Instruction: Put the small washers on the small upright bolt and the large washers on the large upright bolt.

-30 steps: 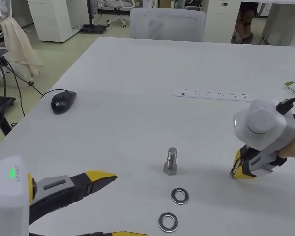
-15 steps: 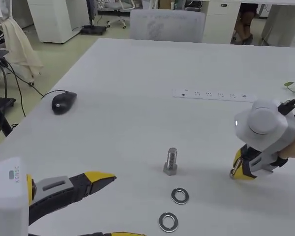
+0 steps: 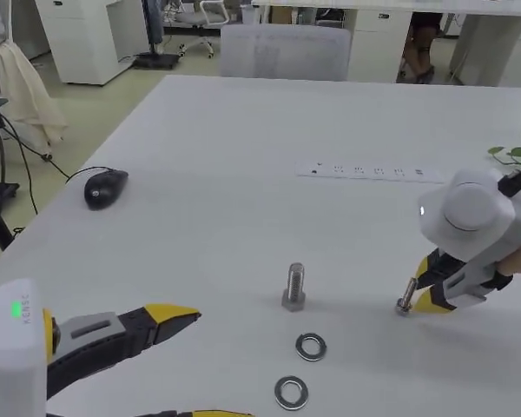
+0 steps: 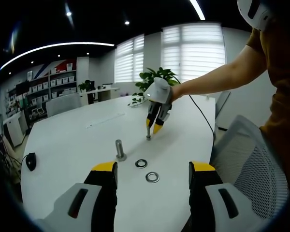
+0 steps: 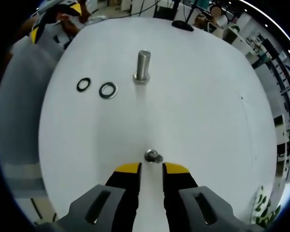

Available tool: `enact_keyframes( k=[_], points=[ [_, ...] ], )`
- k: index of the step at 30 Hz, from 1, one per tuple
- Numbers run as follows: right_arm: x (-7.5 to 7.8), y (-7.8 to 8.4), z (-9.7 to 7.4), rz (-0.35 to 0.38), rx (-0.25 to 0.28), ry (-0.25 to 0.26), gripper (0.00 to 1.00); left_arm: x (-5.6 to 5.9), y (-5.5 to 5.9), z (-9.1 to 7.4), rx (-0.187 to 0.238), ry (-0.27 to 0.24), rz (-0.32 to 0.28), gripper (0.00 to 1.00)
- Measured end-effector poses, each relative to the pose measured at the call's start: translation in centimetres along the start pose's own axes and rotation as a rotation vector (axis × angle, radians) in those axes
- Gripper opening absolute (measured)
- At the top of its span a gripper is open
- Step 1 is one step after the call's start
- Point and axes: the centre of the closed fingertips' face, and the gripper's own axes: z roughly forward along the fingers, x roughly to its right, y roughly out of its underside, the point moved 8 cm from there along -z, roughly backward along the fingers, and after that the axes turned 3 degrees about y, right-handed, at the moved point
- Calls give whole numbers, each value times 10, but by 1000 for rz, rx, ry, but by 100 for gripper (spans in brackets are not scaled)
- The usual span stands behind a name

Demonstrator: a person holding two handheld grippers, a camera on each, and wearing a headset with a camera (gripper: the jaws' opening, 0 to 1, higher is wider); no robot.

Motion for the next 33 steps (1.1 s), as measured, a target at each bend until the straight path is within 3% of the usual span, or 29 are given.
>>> enact_keyframes(
  k=[18,33],
  points=[
    [-20,2,-27,12,35,57,18,10,-11,-4,6,21,44,59],
    [-53,-9,-34,-9,79,66,18,22,-13,-8,11,38,64,59]
  ],
)
